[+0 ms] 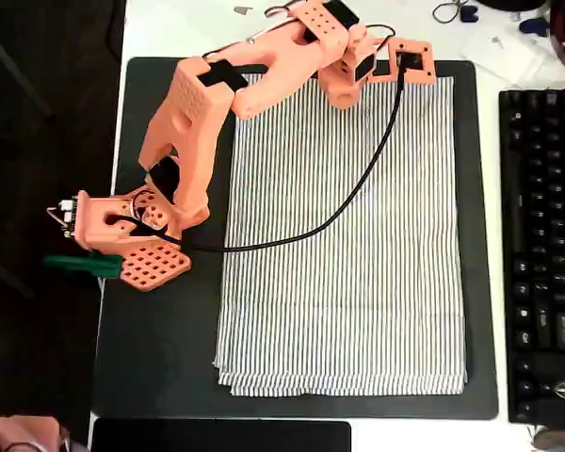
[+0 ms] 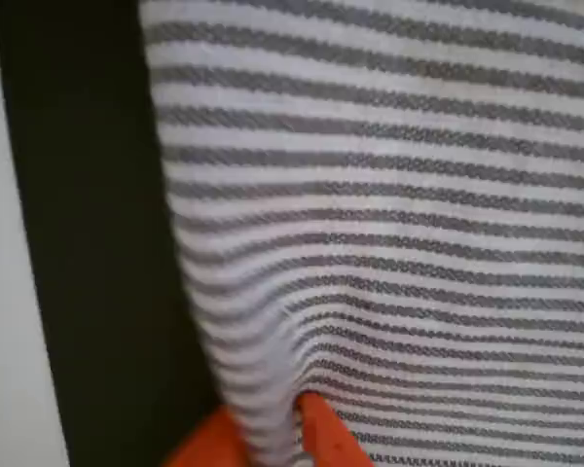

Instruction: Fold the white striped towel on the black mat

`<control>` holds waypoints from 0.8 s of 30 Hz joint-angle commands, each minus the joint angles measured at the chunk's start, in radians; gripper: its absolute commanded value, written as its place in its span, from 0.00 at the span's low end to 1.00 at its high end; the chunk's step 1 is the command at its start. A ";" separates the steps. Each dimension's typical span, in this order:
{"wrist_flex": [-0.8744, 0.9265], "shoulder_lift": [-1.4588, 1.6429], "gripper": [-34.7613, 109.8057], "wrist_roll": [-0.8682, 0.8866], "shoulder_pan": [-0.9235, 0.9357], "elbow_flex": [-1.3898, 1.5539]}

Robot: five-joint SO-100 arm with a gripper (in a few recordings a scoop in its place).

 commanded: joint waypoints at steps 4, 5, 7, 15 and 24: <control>0.031 0.054 0.24 -0.003 0.043 0.003; 0.034 0.071 0.24 -0.003 0.043 0.000; 0.040 0.100 0.24 -0.014 0.040 -0.012; 0.206 0.192 0.24 -0.060 0.081 -0.098; 0.379 0.439 0.24 -0.241 0.288 -0.066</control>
